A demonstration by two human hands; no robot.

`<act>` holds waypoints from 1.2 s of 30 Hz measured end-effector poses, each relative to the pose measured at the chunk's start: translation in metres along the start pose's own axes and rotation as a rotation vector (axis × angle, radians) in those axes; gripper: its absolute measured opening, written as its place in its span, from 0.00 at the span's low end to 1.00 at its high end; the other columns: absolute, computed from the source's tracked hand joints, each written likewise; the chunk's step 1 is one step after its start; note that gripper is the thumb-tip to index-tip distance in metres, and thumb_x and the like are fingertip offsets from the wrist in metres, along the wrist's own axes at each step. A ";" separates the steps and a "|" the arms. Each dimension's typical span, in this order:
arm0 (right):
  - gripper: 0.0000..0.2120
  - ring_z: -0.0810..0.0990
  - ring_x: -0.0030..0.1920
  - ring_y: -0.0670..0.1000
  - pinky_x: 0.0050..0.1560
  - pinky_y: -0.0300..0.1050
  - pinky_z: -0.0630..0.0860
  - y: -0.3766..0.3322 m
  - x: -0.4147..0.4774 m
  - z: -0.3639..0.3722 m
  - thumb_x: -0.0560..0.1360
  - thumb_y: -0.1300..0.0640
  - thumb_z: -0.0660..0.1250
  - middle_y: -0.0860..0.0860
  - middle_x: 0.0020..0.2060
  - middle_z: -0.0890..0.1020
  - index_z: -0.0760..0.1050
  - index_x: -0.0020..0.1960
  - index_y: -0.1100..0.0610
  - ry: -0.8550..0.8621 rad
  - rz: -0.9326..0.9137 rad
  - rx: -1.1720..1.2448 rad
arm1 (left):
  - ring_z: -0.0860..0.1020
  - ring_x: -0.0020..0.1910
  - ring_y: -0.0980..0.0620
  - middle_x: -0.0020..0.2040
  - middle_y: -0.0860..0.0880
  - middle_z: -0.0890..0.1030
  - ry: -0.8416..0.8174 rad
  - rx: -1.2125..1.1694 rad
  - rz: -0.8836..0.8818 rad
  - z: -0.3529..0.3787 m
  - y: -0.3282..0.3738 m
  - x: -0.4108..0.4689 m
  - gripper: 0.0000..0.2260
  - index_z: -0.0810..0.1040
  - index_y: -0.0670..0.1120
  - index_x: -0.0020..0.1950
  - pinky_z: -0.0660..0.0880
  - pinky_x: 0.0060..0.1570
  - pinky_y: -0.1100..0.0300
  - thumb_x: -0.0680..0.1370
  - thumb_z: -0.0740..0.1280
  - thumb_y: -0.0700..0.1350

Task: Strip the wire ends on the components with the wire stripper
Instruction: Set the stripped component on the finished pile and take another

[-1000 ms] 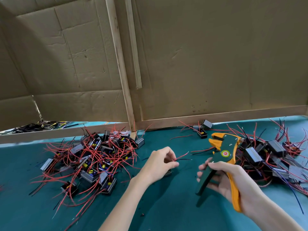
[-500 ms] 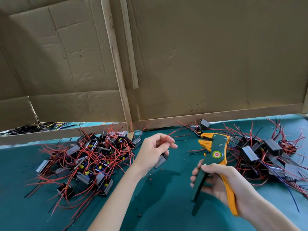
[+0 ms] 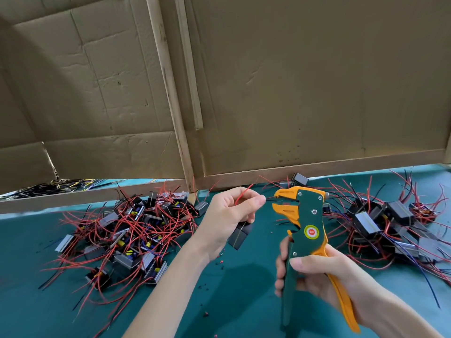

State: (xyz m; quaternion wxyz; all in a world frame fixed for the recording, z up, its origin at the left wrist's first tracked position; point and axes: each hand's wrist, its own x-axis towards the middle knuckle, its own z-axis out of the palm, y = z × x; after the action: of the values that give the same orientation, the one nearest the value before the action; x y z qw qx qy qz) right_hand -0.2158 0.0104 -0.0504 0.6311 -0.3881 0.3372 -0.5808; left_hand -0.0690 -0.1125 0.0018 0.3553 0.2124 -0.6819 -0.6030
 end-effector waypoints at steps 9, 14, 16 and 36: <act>0.16 0.81 0.39 0.64 0.45 0.59 0.78 0.000 -0.003 0.000 0.61 0.59 0.81 0.66 0.38 0.79 0.79 0.44 0.63 -0.081 -0.003 -0.071 | 0.67 0.26 0.59 0.27 0.58 0.71 -0.066 -0.001 -0.045 -0.001 0.004 -0.005 0.04 0.79 0.47 0.38 0.67 0.41 0.59 0.72 0.71 0.45; 0.16 0.81 0.39 0.64 0.45 0.59 0.79 -0.001 -0.004 0.001 0.62 0.58 0.81 0.65 0.38 0.79 0.79 0.44 0.63 -0.078 -0.007 -0.116 | 0.69 0.28 0.58 0.28 0.57 0.72 -0.094 0.035 -0.061 -0.005 0.008 -0.006 0.06 0.80 0.50 0.35 0.67 0.40 0.62 0.71 0.74 0.45; 0.15 0.81 0.39 0.64 0.44 0.59 0.79 -0.001 -0.004 0.002 0.62 0.58 0.81 0.65 0.37 0.79 0.79 0.44 0.63 -0.076 -0.014 -0.129 | 0.70 0.28 0.57 0.29 0.55 0.72 -0.099 0.045 -0.073 -0.007 0.009 -0.007 0.04 0.81 0.50 0.35 0.68 0.39 0.63 0.70 0.72 0.46; 0.21 0.72 0.21 0.56 0.24 0.44 0.71 0.012 -0.009 0.017 0.56 0.47 0.79 0.61 0.24 0.71 0.72 0.30 0.59 0.287 -0.073 -0.285 | 0.55 0.33 0.51 0.33 0.52 0.63 -0.260 -0.232 -0.206 -0.015 0.014 -0.007 0.10 0.65 0.46 0.42 0.70 0.40 0.61 0.79 0.61 0.50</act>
State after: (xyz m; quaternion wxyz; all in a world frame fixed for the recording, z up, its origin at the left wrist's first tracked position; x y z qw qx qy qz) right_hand -0.1960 0.0212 -0.0531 0.4938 -0.3986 0.4882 -0.5991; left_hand -0.0516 -0.1146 0.0145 0.2229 0.1593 -0.6227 -0.7330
